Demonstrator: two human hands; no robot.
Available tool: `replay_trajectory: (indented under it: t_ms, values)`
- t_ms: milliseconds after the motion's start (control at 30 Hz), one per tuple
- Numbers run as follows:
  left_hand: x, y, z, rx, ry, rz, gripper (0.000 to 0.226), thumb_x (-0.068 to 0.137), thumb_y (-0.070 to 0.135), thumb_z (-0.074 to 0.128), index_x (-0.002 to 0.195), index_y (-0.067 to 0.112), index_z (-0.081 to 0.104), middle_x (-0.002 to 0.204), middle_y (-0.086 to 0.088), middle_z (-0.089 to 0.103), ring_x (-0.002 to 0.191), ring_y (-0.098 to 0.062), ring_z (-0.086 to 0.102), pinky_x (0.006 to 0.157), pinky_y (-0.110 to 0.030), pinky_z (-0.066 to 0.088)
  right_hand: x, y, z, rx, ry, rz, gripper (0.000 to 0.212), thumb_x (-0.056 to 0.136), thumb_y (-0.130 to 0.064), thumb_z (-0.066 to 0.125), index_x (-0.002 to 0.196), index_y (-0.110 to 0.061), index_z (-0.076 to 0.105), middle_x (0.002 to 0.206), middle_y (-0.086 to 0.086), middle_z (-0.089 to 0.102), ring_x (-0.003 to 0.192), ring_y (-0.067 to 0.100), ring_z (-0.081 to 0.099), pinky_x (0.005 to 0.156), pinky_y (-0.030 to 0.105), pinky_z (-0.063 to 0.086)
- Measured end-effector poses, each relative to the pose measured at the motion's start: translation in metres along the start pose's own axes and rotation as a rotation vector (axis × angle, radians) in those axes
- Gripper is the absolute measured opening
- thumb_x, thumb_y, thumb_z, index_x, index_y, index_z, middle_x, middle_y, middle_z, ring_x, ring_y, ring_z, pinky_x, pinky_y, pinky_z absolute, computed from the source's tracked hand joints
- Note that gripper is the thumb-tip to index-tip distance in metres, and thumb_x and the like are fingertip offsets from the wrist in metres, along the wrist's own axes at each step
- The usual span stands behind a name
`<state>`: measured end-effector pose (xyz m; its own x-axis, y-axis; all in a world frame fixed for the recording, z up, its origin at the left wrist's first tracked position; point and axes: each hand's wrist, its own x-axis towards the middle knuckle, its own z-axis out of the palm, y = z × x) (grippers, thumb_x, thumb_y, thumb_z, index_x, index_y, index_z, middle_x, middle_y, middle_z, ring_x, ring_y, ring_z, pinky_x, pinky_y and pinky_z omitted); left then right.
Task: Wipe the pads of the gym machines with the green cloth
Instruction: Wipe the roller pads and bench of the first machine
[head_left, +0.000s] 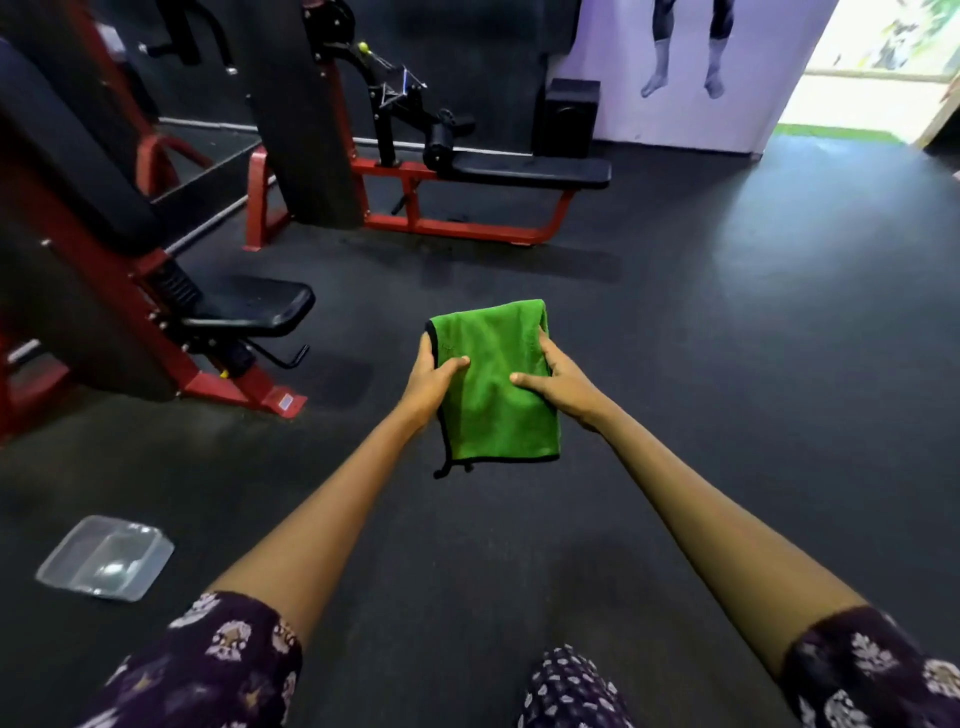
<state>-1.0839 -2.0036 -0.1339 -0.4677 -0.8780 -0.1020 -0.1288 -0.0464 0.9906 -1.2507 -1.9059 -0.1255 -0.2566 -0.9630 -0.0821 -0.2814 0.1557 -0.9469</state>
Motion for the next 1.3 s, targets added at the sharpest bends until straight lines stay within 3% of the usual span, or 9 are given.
replay_trajectory:
  t_ms: [133, 300, 433, 600, 700, 800, 1000, 1167, 1300]
  values:
    - [0.108, -0.005, 0.001, 0.045, -0.042, -0.002, 0.071, 0.086, 0.018, 0.066, 0.144, 0.012, 0.026, 0.136, -0.006, 0.05, 0.12, -0.019, 0.053, 0.103, -0.042, 0.043, 0.103, 0.02, -0.028, -0.054, 0.012, 0.015, 0.086, 0.085, -0.017, 0.069, 0.152, -0.024, 0.016, 0.15, -0.001, 0.035, 0.133, 0.016, 0.04, 0.112, 0.04, 0.033]
    - [0.242, 0.01, 0.004, 0.032, -0.073, 0.014, 0.062, 0.085, 0.005, 0.064, 0.139, 0.015, 0.034, 0.127, -0.002, 0.054, 0.11, -0.014, 0.056, 0.084, -0.019, 0.049, 0.247, 0.019, -0.066, -0.097, 0.013, -0.002, 0.089, 0.082, -0.014, 0.071, 0.152, -0.023, 0.016, 0.148, 0.0, 0.038, 0.132, 0.018, 0.041, 0.112, 0.038, 0.033]
    - [0.351, 0.035, -0.003, 0.003, -0.011, 0.062, 0.072, 0.083, -0.005, 0.062, 0.144, 0.012, 0.028, 0.137, -0.001, 0.046, 0.123, -0.016, 0.048, 0.102, -0.031, 0.042, 0.364, 0.005, -0.098, -0.123, -0.078, 0.008, 0.101, 0.079, -0.009, 0.073, 0.152, -0.022, 0.004, 0.15, 0.001, 0.034, 0.133, 0.02, 0.039, 0.112, 0.035, 0.032]
    - [0.466, 0.045, -0.017, -0.003, 0.101, 0.07, 0.079, 0.083, -0.009, 0.06, 0.148, 0.015, 0.022, 0.143, -0.004, 0.04, 0.128, -0.017, 0.043, 0.105, -0.035, 0.04, 0.491, 0.003, -0.116, -0.124, -0.163, 0.004, 0.107, 0.079, -0.008, 0.073, 0.151, -0.023, -0.004, 0.15, -0.001, 0.03, 0.133, 0.019, 0.038, 0.111, 0.034, 0.032]
    - [0.537, 0.038, -0.024, 0.007, 0.194, 0.107, 0.063, 0.082, -0.008, 0.062, 0.129, 0.022, 0.033, 0.115, -0.005, 0.05, 0.103, -0.017, 0.054, 0.083, -0.031, 0.052, 0.569, 0.008, -0.127, -0.101, -0.187, 0.006, 0.108, 0.08, -0.008, 0.072, 0.151, -0.023, -0.008, 0.15, 0.0, 0.031, 0.132, 0.02, 0.039, 0.111, 0.036, 0.033]
    - [0.626, 0.03, -0.032, 0.101, 0.255, 0.179, 0.045, 0.082, -0.007, 0.062, 0.1, 0.026, 0.037, 0.109, -0.007, 0.049, 0.105, -0.02, 0.05, 0.093, -0.041, 0.044, 0.659, 0.018, -0.134, -0.085, -0.169, -0.016, 0.107, 0.077, -0.006, 0.074, 0.151, -0.025, -0.001, 0.142, -0.005, 0.037, 0.13, 0.019, 0.041, 0.11, 0.04, 0.035]
    - [0.81, 0.043, -0.041, 0.261, 0.291, 0.288, 0.034, 0.083, -0.006, 0.058, 0.093, 0.022, 0.043, 0.095, 0.008, 0.049, 0.092, -0.016, 0.048, 0.081, -0.026, 0.036, 0.838, 0.016, -0.162, -0.066, -0.099, -0.029, 0.107, 0.072, 0.002, 0.076, 0.152, -0.017, 0.007, 0.141, -0.002, 0.04, 0.131, 0.02, 0.042, 0.109, 0.036, 0.036]
    - [0.949, 0.062, -0.035, 0.338, 0.226, 0.278, 0.029, 0.086, -0.005, 0.055, 0.11, 0.011, 0.06, 0.108, -0.002, 0.056, 0.103, -0.013, 0.05, 0.088, -0.018, 0.035, 0.961, 0.013, -0.202, -0.067, -0.042, 0.023, 0.11, 0.074, 0.001, 0.075, 0.152, -0.019, 0.0, 0.145, 0.001, 0.036, 0.13, 0.019, 0.04, 0.109, 0.037, 0.035]
    - [1.046, 0.053, -0.031, 0.37, 0.12, 0.231, 0.041, 0.084, 0.0, 0.062, 0.123, 0.012, 0.057, 0.116, -0.002, 0.052, 0.113, -0.023, 0.052, 0.102, -0.036, 0.04, 1.044, 0.028, -0.231, -0.051, -0.042, 0.059, 0.108, 0.075, 0.004, 0.073, 0.151, -0.018, -0.001, 0.138, -0.004, 0.037, 0.127, 0.016, 0.04, 0.106, 0.029, 0.035]
